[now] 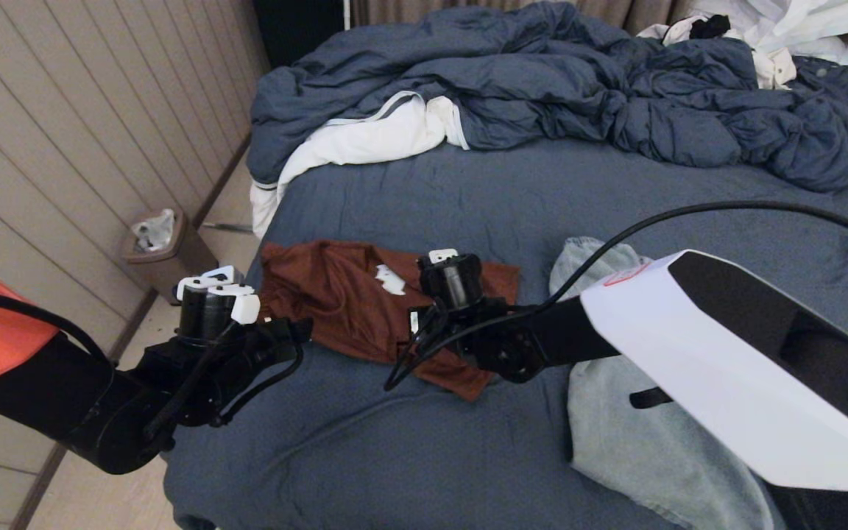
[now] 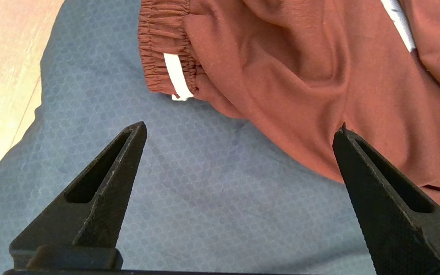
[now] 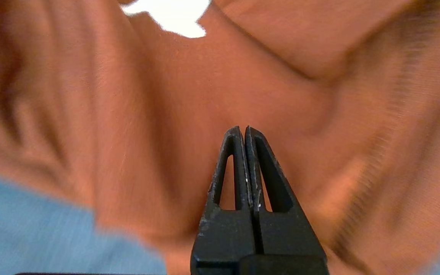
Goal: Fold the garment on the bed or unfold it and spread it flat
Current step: Fold the brown shorts
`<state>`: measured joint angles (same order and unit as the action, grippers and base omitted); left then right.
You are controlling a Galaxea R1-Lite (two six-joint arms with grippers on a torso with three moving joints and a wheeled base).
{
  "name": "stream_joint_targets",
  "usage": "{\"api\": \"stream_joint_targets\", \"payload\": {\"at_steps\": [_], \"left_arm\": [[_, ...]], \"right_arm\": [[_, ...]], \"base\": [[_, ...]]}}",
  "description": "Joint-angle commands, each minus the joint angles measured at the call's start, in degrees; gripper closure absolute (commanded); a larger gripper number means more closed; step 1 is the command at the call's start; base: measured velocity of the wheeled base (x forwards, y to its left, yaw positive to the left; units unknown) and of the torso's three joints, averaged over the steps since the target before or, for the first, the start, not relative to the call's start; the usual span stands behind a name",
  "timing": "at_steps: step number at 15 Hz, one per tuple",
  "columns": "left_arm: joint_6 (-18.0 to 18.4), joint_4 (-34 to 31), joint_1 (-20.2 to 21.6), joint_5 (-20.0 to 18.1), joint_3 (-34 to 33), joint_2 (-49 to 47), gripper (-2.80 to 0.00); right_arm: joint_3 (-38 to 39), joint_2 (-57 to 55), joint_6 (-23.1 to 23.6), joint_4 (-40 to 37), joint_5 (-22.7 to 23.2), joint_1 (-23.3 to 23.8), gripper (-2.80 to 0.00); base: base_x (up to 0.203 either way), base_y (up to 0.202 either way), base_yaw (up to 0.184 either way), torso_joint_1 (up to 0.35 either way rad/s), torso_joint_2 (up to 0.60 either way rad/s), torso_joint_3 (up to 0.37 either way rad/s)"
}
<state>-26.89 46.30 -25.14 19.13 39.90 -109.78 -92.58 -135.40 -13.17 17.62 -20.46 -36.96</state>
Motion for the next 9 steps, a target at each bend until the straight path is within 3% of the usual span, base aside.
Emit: {"api": "stream_joint_targets", "payload": {"at_steps": [1,5,9], "left_arm": [[-0.18,0.28,0.00,0.21,0.00,-0.17,-2.80],[-0.27,0.28,0.00,0.12,0.00,-0.09,-2.80],[-0.27,0.28,0.00,0.22,0.18,0.71,-2.80]], "right_arm": [[-6.08,-7.14,-0.19,-0.44,-0.75,-0.14,0.00],[-8.58,-9.66,0.00,-1.05,-3.27,-0.13,0.00],[5.00,-3.14,0.06,-1.34,-3.11,-0.73,0.00]], "base": [[0.000,0.000,0.000,0.000,0.00,0.000],[0.000,0.000,0.000,0.000,0.00,0.000],[0.000,0.000,0.000,0.000,0.00,0.000]]}}
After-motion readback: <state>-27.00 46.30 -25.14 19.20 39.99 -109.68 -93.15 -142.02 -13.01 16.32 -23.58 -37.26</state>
